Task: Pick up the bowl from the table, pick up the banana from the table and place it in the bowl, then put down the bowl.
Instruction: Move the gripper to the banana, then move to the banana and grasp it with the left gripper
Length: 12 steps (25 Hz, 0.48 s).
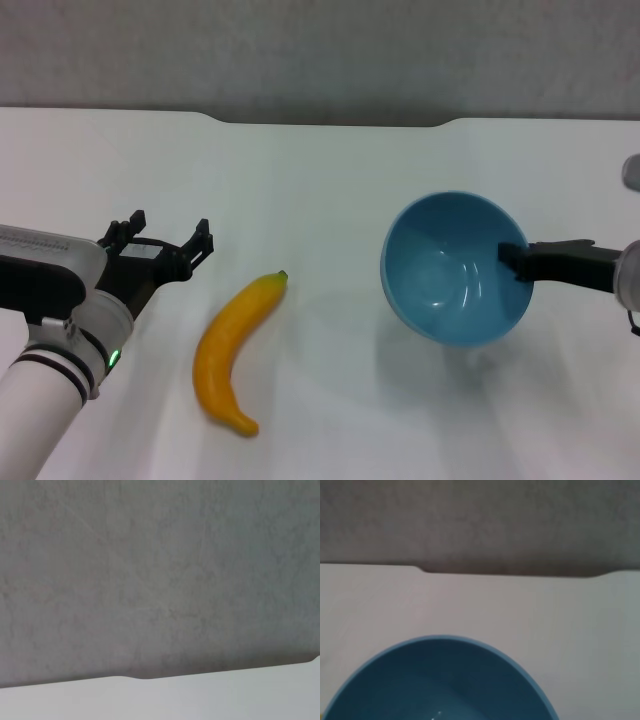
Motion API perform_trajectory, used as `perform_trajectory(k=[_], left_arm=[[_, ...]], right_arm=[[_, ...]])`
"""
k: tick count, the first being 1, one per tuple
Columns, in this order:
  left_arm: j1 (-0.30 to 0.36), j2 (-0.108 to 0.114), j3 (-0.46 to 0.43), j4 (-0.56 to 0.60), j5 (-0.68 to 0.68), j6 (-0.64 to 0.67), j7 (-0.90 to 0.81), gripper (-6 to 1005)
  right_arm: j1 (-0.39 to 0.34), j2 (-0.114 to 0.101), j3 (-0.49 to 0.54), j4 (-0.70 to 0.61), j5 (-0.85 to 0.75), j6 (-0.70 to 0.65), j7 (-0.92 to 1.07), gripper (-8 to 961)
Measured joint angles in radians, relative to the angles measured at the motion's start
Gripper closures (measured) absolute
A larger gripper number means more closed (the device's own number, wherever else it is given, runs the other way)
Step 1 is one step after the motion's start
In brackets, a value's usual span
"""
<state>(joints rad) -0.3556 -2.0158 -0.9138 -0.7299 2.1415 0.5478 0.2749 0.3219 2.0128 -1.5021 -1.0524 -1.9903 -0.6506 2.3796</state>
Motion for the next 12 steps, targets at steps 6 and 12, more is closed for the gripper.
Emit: perform_trajectory(k=[6,12], left_arm=[[0.001,-0.002,0.0,-0.002,0.0,0.0,0.011,116],[-0.004,0.013,-0.017,-0.076,0.0,-0.138,0.026,118]], right_arm=[[0.05,-0.008,0.169,0.006,-0.002,-0.239,0.054,919],[0.085,-0.012,0.328,0.011,-0.148,-0.387,0.133,919]])
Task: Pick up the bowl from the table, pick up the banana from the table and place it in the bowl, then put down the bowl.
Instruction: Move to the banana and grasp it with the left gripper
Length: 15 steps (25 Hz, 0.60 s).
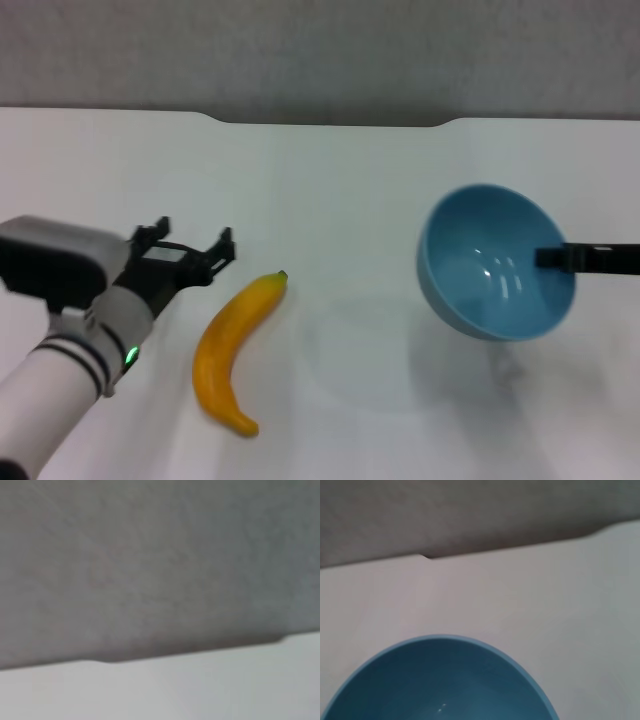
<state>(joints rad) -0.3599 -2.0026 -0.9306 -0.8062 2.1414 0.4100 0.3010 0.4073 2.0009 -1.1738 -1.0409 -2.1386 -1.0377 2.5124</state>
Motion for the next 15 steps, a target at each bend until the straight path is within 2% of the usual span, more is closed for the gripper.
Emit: perform_trajectory(k=[2,4,7,8,11,15], left_arm=[[-0.001,0.008,-0.034,-0.054,0.0,-0.097,0.028,119],[0.013,0.006,-0.089,-0.124,0.0,-0.201,0.095,120],[0.037,-0.01,-0.189,-0.211,-0.005,-0.367,0.221,122],[0.042,-0.02,-0.251,-0.247,-0.008,-0.467,0.275,122],[0.033,-0.03,-0.364,-0.296,-0.009,-0.691,0.318,123],[0.004,-0.029,-0.471,-0.311,0.001,-0.868,0.325,125]], right_arm=[[0.004,0.0,0.017,0.002,-0.044,-0.014,0.021,919],[0.012,0.0,0.023,0.016,-0.071,-0.025,0.036,919],[0.041,0.0,0.039,0.057,-0.104,-0.05,0.044,919],[0.054,0.0,0.046,0.07,-0.117,-0.06,0.045,919],[0.077,0.0,0.06,0.09,-0.149,-0.072,0.045,919],[0.091,0.0,0.063,0.11,-0.155,-0.074,0.046,919]])
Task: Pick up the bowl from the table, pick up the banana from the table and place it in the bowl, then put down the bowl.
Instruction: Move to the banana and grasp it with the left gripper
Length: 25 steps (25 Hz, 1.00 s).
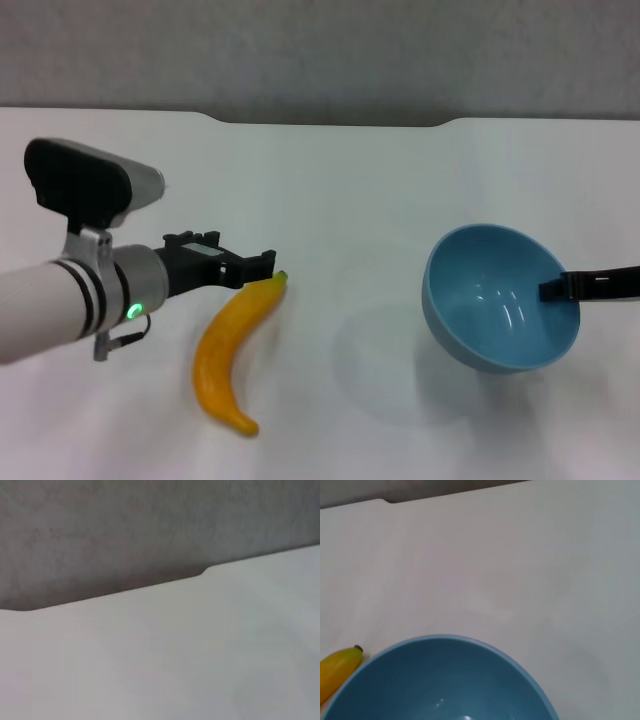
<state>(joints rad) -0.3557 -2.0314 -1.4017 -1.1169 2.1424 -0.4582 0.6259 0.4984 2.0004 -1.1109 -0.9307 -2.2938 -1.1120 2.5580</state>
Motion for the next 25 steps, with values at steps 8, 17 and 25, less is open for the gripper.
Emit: perform_trajectory(k=[8,17,25], left_arm=[[-0.044,-0.002,-0.029,0.005,0.172,-0.136,-0.027,129],[-0.104,-0.003,0.023,0.025,0.333,-0.242,-0.149,133],[-0.144,-0.006,0.062,0.062,0.368,-0.263,-0.221,136]], right_arm=[[0.005,0.0,0.001,0.006,-0.001,-0.001,0.001,919],[0.013,0.0,0.002,0.006,-0.001,-0.002,0.001,919],[0.019,0.0,-0.002,0.007,0.0,-0.002,0.001,920]])
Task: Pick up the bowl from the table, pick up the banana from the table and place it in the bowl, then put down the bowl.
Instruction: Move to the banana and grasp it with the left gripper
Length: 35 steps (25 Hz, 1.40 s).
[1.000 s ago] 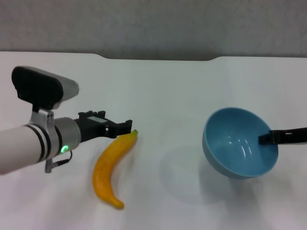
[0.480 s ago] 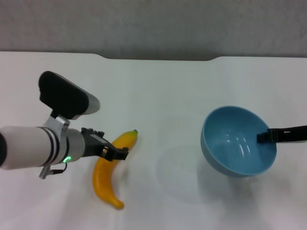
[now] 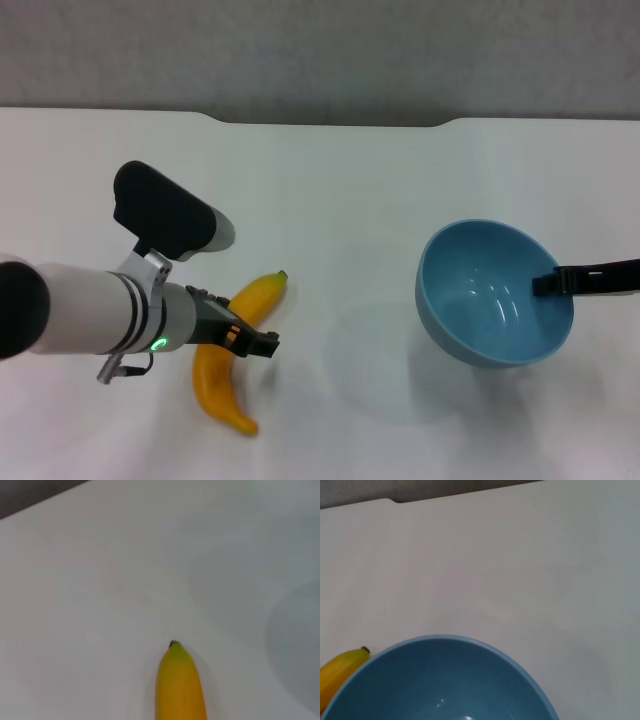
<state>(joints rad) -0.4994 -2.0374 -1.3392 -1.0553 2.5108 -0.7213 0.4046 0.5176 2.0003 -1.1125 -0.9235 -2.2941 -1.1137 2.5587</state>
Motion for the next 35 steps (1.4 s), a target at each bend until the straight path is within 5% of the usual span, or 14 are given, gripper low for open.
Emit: perform_trajectory(k=[15,35], left_arm=[[-0.009,-0.001,0.007,0.04,0.022,0.038,-0.05,143],[-0.043,-0.002,0.003,0.098,0.011,0.047,-0.061,360]], right_arm=[[0.003,0.002,-0.007,-0.009,0.006,0.0,-0.005,920],[0.009,0.005,-0.007,-0.009,0.007,0.001,-0.009,920]])
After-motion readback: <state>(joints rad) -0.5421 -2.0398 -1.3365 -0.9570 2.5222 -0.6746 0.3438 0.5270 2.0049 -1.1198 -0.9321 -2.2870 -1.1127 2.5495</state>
